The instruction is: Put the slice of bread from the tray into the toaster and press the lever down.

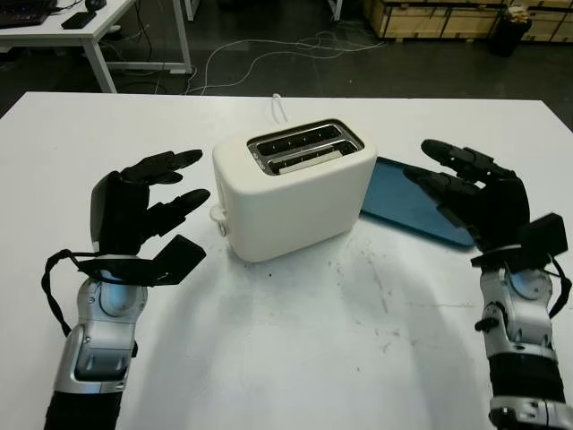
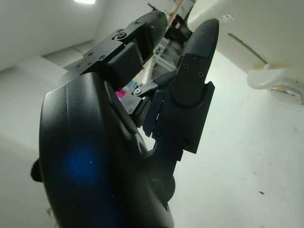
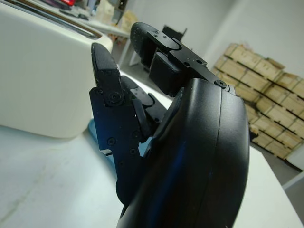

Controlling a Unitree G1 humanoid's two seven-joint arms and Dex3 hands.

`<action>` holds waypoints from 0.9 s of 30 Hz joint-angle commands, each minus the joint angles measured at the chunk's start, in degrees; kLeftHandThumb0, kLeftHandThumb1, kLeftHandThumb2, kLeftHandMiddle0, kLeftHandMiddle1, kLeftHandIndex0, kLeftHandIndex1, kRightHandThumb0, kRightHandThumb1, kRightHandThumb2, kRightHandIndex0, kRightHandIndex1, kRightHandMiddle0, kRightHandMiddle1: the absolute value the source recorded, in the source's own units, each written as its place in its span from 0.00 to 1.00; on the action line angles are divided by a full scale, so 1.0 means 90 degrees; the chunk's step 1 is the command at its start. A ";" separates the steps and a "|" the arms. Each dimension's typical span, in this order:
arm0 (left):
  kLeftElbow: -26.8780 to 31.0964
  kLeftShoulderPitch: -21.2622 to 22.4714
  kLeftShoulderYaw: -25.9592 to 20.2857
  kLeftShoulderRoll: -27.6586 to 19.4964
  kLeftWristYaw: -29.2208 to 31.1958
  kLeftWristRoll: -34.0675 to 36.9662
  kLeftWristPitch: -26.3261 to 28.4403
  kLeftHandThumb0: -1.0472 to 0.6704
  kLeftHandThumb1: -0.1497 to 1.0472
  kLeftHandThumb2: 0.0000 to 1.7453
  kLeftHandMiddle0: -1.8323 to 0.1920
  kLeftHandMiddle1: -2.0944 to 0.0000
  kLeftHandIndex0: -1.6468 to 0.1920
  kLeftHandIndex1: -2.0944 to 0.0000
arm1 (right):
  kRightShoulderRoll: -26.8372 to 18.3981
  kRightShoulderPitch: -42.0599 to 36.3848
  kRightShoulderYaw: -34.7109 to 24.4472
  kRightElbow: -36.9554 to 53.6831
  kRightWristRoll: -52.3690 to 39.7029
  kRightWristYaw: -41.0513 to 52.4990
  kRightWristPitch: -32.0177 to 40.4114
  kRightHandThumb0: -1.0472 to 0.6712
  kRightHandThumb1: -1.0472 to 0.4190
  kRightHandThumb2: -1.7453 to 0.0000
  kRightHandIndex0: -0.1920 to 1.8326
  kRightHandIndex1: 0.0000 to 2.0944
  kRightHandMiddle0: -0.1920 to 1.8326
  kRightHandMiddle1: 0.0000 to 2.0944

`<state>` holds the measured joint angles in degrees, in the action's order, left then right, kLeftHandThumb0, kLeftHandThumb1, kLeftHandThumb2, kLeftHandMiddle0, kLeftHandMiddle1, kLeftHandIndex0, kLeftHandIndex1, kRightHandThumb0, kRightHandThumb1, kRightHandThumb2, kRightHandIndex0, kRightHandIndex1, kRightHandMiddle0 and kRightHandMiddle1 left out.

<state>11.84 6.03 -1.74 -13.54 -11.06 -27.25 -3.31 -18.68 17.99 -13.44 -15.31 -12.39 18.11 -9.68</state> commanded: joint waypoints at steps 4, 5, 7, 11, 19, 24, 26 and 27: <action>-0.0146 0.0115 0.0052 0.0042 -0.0067 -0.0218 0.0234 0.24 0.87 0.00 0.57 0.69 0.45 1.00 | -0.0237 0.0295 0.0167 -0.0108 0.0243 0.0036 0.0306 0.34 0.12 1.00 0.48 0.00 0.44 0.00; -0.0164 0.0145 0.0043 0.0019 -0.0047 -0.0220 0.0247 0.24 0.87 0.00 0.57 0.69 0.45 1.00 | -0.0274 0.0350 0.0188 -0.0155 0.0264 0.0073 0.0306 0.34 0.12 1.00 0.47 0.00 0.44 0.00; -0.0177 0.0219 0.0005 -0.0074 0.0024 -0.0217 0.0281 0.23 0.86 0.00 0.57 0.69 0.45 1.00 | -0.0427 0.0503 0.0261 -0.0306 0.0399 0.0181 0.0202 0.35 0.12 1.00 0.46 0.00 0.43 0.00; -0.0143 0.0463 -0.0083 -0.0471 0.0300 -0.0316 0.0417 0.23 0.85 0.00 0.57 0.67 0.43 0.99 | -0.0785 0.0917 0.0424 -0.0491 0.0665 0.0391 0.0261 0.36 0.13 1.00 0.45 0.00 0.41 0.00; -0.0351 0.1316 -0.0073 -0.1658 0.1210 -0.0611 0.0761 0.20 0.83 0.00 0.54 0.66 0.41 0.98 | -0.1394 0.1898 0.0804 -0.1267 0.1200 0.0956 -0.0200 0.43 0.14 1.00 0.43 0.00 0.38 0.00; -0.0504 0.1735 0.0007 -0.2019 0.1662 -0.0626 0.0813 0.20 0.81 0.00 0.54 0.65 0.40 0.98 | -0.1585 0.2222 0.1044 -0.1497 0.1587 0.0986 -0.0225 0.45 0.17 1.00 0.41 0.00 0.38 0.00; -0.0533 0.1849 0.0079 -0.2108 0.1763 -0.0709 0.0836 0.21 0.80 0.00 0.54 0.65 0.40 0.98 | -0.1657 0.2263 0.1116 -0.1427 0.1730 0.0974 -0.0154 0.45 0.17 1.00 0.41 0.00 0.38 0.00; -0.0546 0.1888 0.0100 -0.2129 0.1795 -0.0722 0.0843 0.22 0.80 0.00 0.53 0.66 0.40 0.98 | -0.1680 0.2275 0.1134 -0.1406 0.1756 0.0986 -0.0134 0.46 0.17 1.00 0.41 0.00 0.38 0.00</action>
<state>7.16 21.76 -1.41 -32.04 4.54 -33.07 3.85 -32.89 37.41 -3.67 -28.63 2.88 27.07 -10.97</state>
